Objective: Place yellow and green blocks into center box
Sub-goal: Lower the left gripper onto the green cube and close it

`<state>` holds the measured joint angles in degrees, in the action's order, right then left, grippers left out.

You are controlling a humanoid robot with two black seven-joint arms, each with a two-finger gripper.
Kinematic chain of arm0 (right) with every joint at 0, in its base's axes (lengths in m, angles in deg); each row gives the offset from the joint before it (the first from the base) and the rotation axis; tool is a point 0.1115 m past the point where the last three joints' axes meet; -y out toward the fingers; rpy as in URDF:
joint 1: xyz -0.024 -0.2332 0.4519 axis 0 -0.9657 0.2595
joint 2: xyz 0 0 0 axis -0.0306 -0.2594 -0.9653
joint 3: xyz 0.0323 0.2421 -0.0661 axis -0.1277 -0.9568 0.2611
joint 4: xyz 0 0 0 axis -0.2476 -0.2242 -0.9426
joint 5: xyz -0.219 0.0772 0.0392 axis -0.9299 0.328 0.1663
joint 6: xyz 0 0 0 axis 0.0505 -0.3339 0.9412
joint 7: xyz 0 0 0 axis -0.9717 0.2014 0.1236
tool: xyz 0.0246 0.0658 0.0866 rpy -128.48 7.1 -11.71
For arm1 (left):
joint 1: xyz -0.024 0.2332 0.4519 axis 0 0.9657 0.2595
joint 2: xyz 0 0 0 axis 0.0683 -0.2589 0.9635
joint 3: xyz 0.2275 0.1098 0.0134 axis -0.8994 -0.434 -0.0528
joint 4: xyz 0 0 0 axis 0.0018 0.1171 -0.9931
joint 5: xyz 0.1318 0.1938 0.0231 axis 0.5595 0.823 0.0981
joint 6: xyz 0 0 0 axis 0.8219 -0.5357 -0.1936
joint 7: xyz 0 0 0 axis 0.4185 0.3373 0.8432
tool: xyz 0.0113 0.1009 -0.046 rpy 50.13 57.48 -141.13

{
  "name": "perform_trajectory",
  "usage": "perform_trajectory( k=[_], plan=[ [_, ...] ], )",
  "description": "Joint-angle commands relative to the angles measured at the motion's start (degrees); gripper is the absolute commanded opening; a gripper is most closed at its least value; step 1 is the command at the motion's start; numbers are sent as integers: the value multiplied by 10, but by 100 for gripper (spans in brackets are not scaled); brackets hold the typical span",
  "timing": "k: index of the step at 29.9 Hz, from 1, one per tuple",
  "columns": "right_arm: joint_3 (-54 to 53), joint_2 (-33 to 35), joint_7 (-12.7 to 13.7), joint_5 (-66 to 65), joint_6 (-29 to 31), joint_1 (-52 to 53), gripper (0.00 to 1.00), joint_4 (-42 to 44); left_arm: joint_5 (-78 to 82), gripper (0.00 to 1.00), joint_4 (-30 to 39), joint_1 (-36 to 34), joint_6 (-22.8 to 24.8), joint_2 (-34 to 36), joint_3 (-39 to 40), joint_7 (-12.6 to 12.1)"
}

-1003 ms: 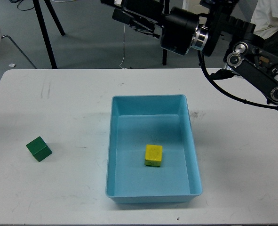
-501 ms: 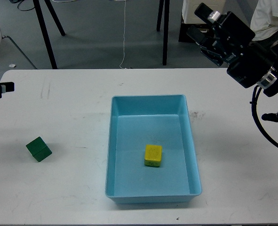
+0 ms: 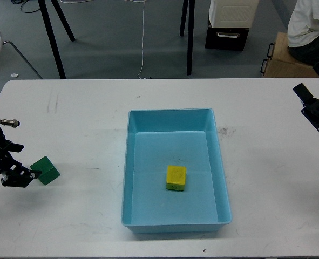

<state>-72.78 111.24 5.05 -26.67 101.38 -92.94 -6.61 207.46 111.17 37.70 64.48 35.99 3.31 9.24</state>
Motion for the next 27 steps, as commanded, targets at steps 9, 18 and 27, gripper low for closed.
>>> perform_trajectory(
  k=[9, 18, 27],
  plan=[
    [0, -6, 0, 19, -31, -26, 98, 21, 0, 99, -73, -8, 0, -68, -10, 0],
    [0, -8, 0, 19, -31, -28, 98, 22, 0, 99, -118, -9, 0, -104, -40, 0],
    [0, -9, 0, 19, -31, -32, 98, 21, 0, 78, -140, -16, 0, -122, -44, 0]
  ],
)
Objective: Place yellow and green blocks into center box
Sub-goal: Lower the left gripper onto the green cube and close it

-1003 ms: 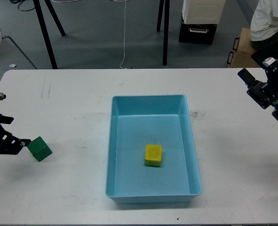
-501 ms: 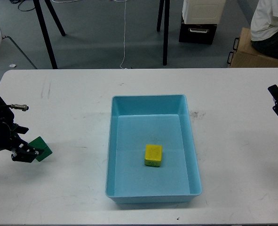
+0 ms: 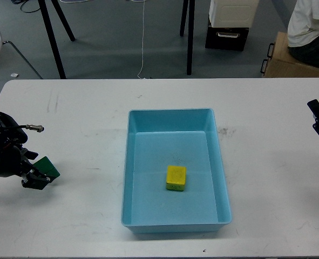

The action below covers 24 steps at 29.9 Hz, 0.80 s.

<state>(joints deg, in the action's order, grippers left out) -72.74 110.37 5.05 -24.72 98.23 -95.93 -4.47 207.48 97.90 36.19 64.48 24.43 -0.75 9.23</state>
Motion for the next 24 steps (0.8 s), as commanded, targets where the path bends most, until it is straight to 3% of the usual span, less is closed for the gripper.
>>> perform_trajectory(
  k=[1, 7, 11, 15, 19, 24],
  plan=[
    [0, 0, 0, 0, 0, -2, 98, 0, 0, 75, -8, -1, 0, -8, -4, 0],
    [0, 0, 0, 0, -13, -6, 98, 1, 0, 64, -11, -1, 0, -9, -7, 0],
    [0, 0, 0, 0, -17, -7, 98, 0, 0, 45, -17, -1, 0, -9, -7, 0],
    [0, 0, 0, 0, -18, -10, 98, 1, 0, 32, -20, -2, 0, -9, -7, 0],
    [-1, 0, 0, 17, -36, -29, 98, 1, 0, 24, -20, -30, 0, -5, -5, 0],
    [-1, 0, 0, 39, -61, -44, 98, 15, 0, 24, -8, -116, 0, 0, -2, 0]
  ],
)
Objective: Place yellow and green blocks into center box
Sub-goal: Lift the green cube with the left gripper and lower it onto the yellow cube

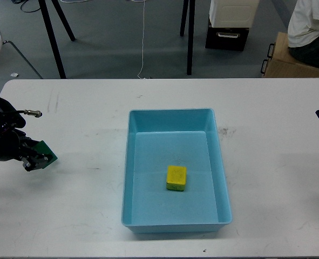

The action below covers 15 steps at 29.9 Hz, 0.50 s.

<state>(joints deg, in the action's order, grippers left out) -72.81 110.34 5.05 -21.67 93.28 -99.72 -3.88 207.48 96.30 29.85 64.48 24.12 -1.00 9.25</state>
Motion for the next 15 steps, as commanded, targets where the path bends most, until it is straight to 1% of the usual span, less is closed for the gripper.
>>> perform_trajectory(
  k=[1, 5, 10, 12, 15],
  plan=[
    [0, 0, 0, 11, -16, -6, 98, 16, -19, 24, 15, -76, 0, 4, -1, 0],
    [0, 0, 0, 11, -39, -7, 98, 38, -91, 24, 69, -149, 0, 22, -1, 0],
    [-1, 0, 0, 11, -50, -6, 98, 62, -94, 24, 161, -220, 0, 8, 0, 0],
    [-2, -2, 0, 11, -51, -4, 98, 63, -94, 24, 189, -235, 0, -25, 0, 0],
    [-5, -2, 0, 11, -57, -3, 98, 65, -93, 24, 201, -247, 0, -85, -1, 0]
  ],
)
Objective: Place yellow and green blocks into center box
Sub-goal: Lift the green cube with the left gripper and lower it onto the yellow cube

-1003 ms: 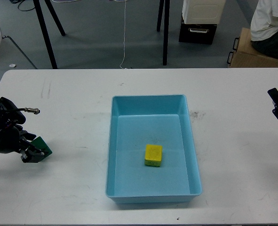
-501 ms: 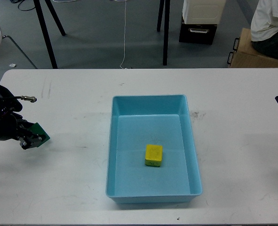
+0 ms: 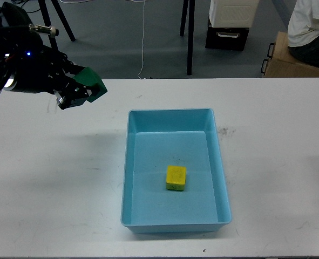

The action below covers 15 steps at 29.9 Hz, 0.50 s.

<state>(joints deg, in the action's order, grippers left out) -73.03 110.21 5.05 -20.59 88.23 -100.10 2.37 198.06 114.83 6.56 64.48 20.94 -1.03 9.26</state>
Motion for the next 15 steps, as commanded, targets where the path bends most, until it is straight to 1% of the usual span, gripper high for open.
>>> perform_trajectory(
  k=[1, 5, 9, 11, 15],
  plan=[
    [-2, 0, 0, 1, -10, 1, 98, 3, 1, 24, 15, -15, 0, -72, -1, 0],
    [-2, 0, 0, 1, -17, 3, 98, 3, 6, 24, 11, -7, 0, -139, -7, 0],
    [-2, 0, 0, 1, -17, 3, 98, 3, 22, 24, -3, -9, 0, -197, -62, 0],
    [-2, 0, 0, 1, -17, 3, 98, 3, 38, 24, -15, -6, 0, -221, -76, 0],
    [-2, 0, 0, 15, -17, 3, 98, 3, 74, 25, -38, 37, 0, -242, -87, 0]
  ],
)
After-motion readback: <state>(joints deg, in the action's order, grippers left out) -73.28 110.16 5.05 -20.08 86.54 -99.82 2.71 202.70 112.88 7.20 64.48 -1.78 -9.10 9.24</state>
